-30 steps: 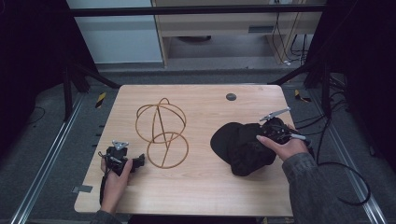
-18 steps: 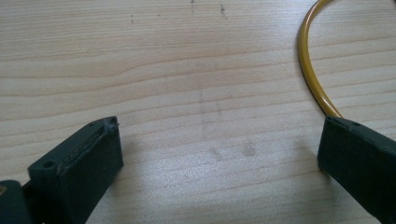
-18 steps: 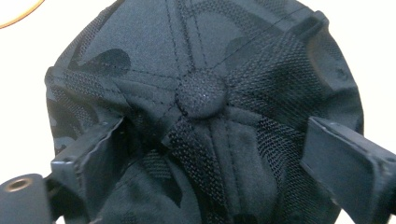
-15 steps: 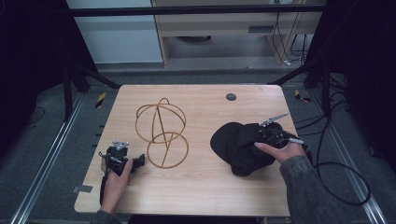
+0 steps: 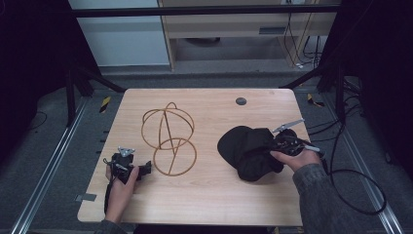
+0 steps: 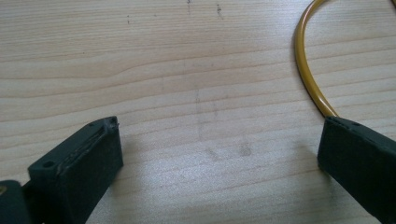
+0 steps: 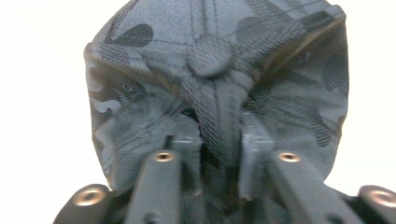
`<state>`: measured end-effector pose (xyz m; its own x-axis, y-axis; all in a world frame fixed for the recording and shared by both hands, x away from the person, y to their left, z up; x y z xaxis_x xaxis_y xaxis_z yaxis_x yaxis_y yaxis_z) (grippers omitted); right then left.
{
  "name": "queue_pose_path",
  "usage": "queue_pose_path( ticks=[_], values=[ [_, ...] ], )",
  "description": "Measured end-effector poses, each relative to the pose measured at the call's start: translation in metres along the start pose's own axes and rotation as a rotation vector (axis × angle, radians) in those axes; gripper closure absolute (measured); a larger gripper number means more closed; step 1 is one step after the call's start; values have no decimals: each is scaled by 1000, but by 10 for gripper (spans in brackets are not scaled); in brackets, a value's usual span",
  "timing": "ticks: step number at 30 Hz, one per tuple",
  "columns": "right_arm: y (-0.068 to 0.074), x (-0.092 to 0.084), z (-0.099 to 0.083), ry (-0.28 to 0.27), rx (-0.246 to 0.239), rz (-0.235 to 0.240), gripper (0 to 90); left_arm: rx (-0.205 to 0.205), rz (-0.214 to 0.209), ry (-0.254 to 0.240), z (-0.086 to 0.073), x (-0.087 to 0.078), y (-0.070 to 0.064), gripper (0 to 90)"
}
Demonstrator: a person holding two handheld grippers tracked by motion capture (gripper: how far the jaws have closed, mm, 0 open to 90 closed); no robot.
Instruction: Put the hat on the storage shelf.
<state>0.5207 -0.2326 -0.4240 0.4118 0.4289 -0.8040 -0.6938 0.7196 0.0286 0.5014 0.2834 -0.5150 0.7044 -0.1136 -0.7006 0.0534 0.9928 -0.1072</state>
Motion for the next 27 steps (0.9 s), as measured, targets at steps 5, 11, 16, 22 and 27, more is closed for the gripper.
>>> queue_pose_path(
  ticks=[5,11,16,22,27],
  values=[
    [-1,-2,5,-27,9,14,841,0,-1,-1,0,0,0,0],
    [-2,-6,21,-10,13,20,860,2,-2,-1,0,0,0,0],
    [-1,-12,48,16,22,41,864,1,-2,-1,0,0,0,0],
    [-1,-23,73,-2,24,40,865,1,-2,-1,0,0,0,0],
    [1,-47,93,-73,30,24,865,-2,-3,-4,0,0,0,0]
  ],
)
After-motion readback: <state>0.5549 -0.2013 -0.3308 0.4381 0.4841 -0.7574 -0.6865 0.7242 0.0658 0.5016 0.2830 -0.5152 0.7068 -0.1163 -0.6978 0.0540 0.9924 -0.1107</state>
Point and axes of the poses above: each handheld gripper's, and its own axes: x roughly forward along the jaws, z roughly out of its top, y roughly to its left, the point moved 1 cm from there along x, roughly forward along the jaws, and after that the axes turned 10 degrees about -x, right-handed, at the moved point
